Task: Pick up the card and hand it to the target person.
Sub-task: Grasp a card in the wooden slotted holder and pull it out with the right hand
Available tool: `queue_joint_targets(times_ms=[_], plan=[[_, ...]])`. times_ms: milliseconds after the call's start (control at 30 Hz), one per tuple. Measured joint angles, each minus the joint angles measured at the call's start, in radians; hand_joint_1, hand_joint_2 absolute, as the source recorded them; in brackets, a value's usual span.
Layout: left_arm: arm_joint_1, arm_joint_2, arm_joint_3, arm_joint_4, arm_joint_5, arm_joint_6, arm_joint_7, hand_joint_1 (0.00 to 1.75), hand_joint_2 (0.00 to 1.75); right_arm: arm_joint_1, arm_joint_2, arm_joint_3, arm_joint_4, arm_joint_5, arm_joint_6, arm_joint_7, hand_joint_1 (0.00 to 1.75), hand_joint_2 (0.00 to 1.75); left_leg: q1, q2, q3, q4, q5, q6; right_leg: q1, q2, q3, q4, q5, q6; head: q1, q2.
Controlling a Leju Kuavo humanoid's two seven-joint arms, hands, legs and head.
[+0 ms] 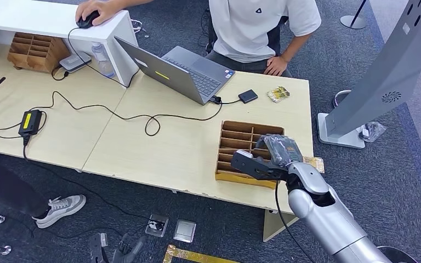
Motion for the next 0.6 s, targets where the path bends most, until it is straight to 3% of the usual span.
queue_joint_targets(times_ms=[600], plan=[[0.000, 0.001, 0.027, 0.001, -0.032, -0.009, 0.000, 0.00, 1.75, -0.009, 0.023, 0.003, 0.013, 0.005, -0.004, -0.024, 0.91, 1.75, 0.000, 0.000, 0.000, 0.000, 0.000, 0.000, 0.000, 0.000, 0.000, 0.000, 0.000, 0.000, 0.000, 0.000]])
